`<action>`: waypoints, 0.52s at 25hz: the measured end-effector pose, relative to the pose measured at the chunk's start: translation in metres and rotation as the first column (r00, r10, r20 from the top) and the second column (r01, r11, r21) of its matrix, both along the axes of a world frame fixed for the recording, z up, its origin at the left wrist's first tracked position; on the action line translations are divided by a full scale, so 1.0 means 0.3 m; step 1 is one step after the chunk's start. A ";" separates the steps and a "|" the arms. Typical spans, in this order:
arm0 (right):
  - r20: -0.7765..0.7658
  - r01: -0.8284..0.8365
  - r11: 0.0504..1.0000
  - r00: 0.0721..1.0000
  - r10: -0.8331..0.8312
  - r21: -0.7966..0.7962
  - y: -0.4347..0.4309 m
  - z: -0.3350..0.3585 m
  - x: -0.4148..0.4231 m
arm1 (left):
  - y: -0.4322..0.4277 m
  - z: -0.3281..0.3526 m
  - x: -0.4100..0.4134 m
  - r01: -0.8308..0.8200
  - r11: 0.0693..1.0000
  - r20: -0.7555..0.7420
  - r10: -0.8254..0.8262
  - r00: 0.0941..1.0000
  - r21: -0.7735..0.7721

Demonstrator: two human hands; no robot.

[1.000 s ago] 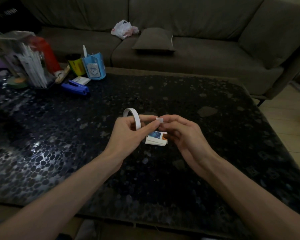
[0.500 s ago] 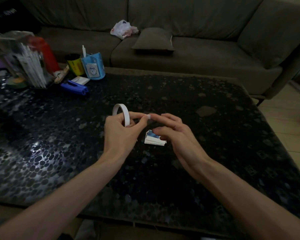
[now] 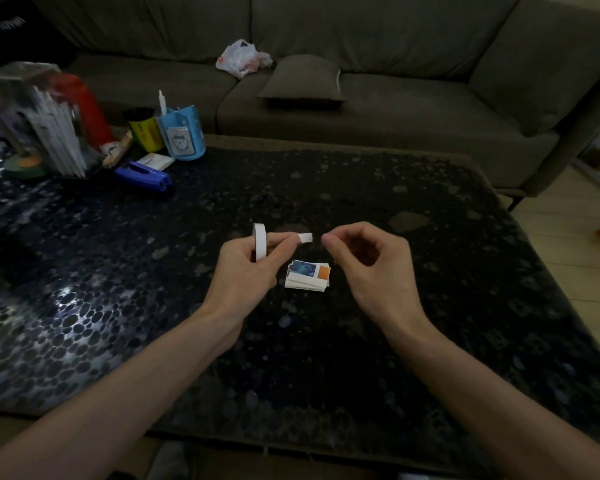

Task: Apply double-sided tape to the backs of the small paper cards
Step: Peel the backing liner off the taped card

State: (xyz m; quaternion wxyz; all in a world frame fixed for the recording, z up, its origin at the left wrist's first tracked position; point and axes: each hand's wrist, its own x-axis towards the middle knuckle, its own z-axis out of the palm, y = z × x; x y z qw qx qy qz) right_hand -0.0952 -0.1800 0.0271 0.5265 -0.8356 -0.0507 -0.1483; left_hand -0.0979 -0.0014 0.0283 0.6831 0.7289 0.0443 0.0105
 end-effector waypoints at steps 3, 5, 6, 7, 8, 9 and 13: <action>0.077 -0.019 0.991 0.997 0.029 -0.135 0.004 0.013 -0.015 | -0.003 0.007 -0.006 0.074 0.997 0.029 -0.075 0.997 0.038; 0.098 -0.024 0.976 0.994 0.047 -0.218 0.003 0.016 -0.020 | -0.008 0.009 -0.013 0.109 0.990 0.071 -0.116 0.991 0.090; 0.106 -0.021 0.967 0.993 0.049 -0.254 0.002 0.016 -0.021 | -0.011 0.009 -0.016 0.121 0.986 0.090 -0.132 0.987 0.111; 0.112 -0.016 0.961 0.993 0.048 -0.278 -0.001 0.015 -0.022 | -0.012 0.008 -0.020 0.128 0.984 0.105 -0.142 0.984 0.127; 0.114 -0.013 0.956 0.992 0.048 -0.291 -0.004 0.015 -0.021 | -0.011 0.006 -0.021 0.132 0.981 0.115 -0.149 0.982 0.141; 0.113 -0.014 0.954 0.992 0.050 -0.300 -0.006 0.016 -0.022 | -0.009 0.004 -0.021 0.137 0.979 0.125 -0.157 0.980 0.154; 0.095 -0.036 0.950 0.993 0.069 -0.311 -0.013 0.017 -0.026 | 0.003 0.001 -0.017 0.167 0.964 0.169 -0.203 0.964 0.206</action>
